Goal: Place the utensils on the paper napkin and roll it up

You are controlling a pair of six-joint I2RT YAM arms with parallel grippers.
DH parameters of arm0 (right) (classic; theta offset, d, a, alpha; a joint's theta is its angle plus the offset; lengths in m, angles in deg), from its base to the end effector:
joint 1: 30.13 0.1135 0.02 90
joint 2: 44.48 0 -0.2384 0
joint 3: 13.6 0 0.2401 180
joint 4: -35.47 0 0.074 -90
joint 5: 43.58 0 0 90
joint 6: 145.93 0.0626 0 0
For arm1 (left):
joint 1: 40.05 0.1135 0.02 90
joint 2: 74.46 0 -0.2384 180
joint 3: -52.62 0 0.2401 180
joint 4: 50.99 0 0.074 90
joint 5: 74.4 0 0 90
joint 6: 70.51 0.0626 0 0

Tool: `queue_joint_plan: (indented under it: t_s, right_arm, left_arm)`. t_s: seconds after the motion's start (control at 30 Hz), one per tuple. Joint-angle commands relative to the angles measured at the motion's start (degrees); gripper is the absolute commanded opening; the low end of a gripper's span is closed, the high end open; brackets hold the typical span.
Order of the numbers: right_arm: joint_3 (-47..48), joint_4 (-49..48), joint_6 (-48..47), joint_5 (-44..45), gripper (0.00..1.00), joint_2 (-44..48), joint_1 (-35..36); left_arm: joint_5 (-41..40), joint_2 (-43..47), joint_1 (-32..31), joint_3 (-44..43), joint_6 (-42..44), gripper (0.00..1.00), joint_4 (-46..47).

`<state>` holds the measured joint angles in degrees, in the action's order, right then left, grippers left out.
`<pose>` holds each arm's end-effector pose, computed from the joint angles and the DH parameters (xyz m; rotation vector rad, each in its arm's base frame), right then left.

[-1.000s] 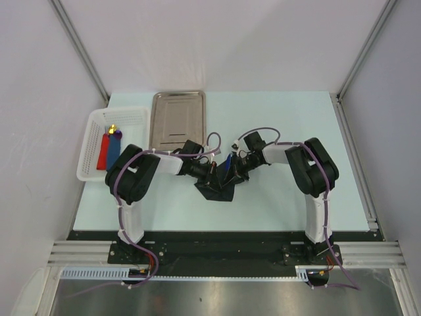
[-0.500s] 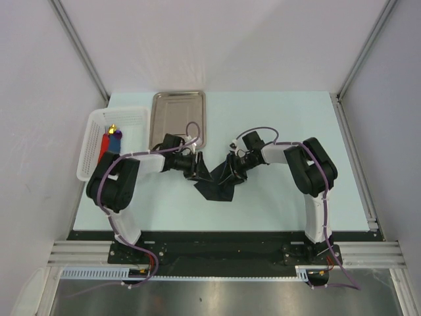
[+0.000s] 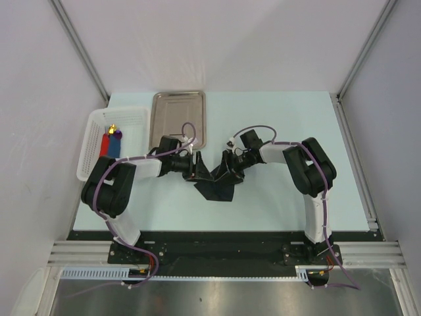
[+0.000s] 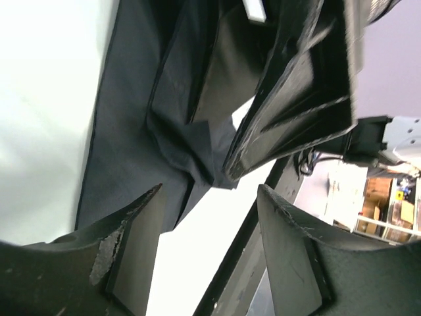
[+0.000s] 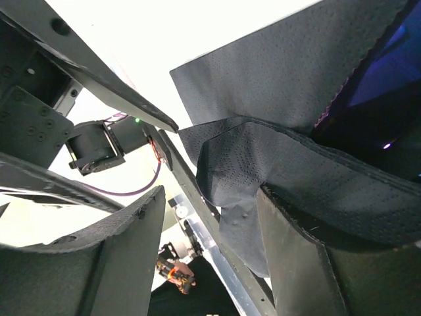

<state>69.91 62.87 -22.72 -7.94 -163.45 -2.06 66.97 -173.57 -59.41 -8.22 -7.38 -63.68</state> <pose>0.3126 0.2244 0.0845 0.2084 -2.6507 -1.4904 0.2833 -0.1514 0.1124 0.2602 2.5094 -1.4462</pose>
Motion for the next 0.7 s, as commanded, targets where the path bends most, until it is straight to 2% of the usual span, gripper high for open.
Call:
queue_joint_plan:
  t_s: [0.0, 0.33, 0.67]
  right_arm:
    - [0.9, 0.9, -1.0, 2.4, 0.63, -2.0, 0.2]
    - [0.0, 0.5, -1.4, 2.5, 0.59, -1.3, -0.4]
    - [-1.0, -0.3, -1.6, 2.6, 0.52, -0.9, -0.9]
  left_arm:
    - [0.3, 0.5, 0.5, 0.1, -5.1, 0.63, 6.3]
    - [-1.7, -4.4, -0.6, -0.9, -9.2, 0.58, 5.9]
    - [-0.7, -5.7, 0.1, 1.3, -21.9, 0.62, 16.8]
